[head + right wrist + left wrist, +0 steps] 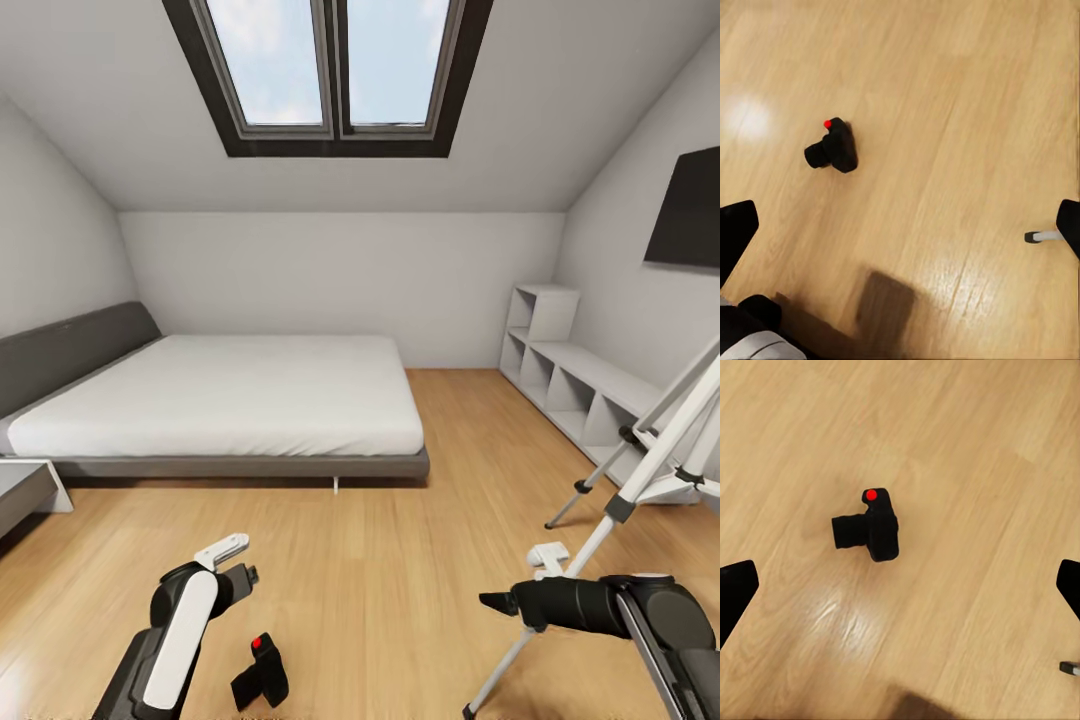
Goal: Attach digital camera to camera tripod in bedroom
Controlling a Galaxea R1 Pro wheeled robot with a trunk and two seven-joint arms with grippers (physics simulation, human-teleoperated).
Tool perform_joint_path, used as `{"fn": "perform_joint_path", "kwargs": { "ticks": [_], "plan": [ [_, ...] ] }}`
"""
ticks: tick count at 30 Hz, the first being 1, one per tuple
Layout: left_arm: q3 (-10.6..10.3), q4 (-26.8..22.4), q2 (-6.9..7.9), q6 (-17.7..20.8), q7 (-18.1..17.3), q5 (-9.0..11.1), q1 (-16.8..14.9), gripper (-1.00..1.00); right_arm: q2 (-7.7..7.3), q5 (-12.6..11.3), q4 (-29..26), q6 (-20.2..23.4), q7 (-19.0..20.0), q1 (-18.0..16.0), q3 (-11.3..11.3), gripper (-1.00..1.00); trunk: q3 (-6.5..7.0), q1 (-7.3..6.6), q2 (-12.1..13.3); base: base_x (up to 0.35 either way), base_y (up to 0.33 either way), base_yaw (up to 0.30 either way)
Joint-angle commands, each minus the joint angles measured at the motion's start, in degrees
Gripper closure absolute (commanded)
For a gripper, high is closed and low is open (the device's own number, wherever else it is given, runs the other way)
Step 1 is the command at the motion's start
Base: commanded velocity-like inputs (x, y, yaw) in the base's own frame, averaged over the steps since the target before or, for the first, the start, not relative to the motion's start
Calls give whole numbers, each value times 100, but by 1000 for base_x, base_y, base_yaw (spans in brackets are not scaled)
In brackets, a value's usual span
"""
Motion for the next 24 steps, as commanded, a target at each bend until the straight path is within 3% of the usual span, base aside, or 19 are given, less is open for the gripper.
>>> {"fn": "perform_joint_path", "kwargs": {
  "ticks": [1,5,8,10,15,18,24],
  "plan": [
    [3,6,-6,12,55,59,-14,-100,27,48,-9,24,56,-62,-57,-100,-25,22,-45,0,0,0],
    [-7,33,-8,20,-11,74,-37,-100,233,51,-13,24,61,-214,-192,-100,-97,110,-205,0,0,0],
    [-14,59,3,26,-252,167,-44,-100,444,63,-11,24,47,-267,-262,-100,-150,176,-325,0,0,0],
    [-22,115,31,34,-690,311,-48,-100,605,88,-14,24,15,-293,-315,-100,-186,220,-406,0,0,0],
    [-23,316,89,24,-1455,404,-50,-100,710,106,-21,24,-15,-309,-353,-100,-276,329,-606,0,0,0],
    [-20,483,116,14,-1652,292,-51,-100,731,116,-22,24,-26,-313,-338,-100,-330,395,-726,0,0,0],
    [-15,565,103,8,-1474,-15,-52,-100,771,128,-9,24,-26,-316,-317,-100,-438,527,-967,0,0,0]
  ]
}}
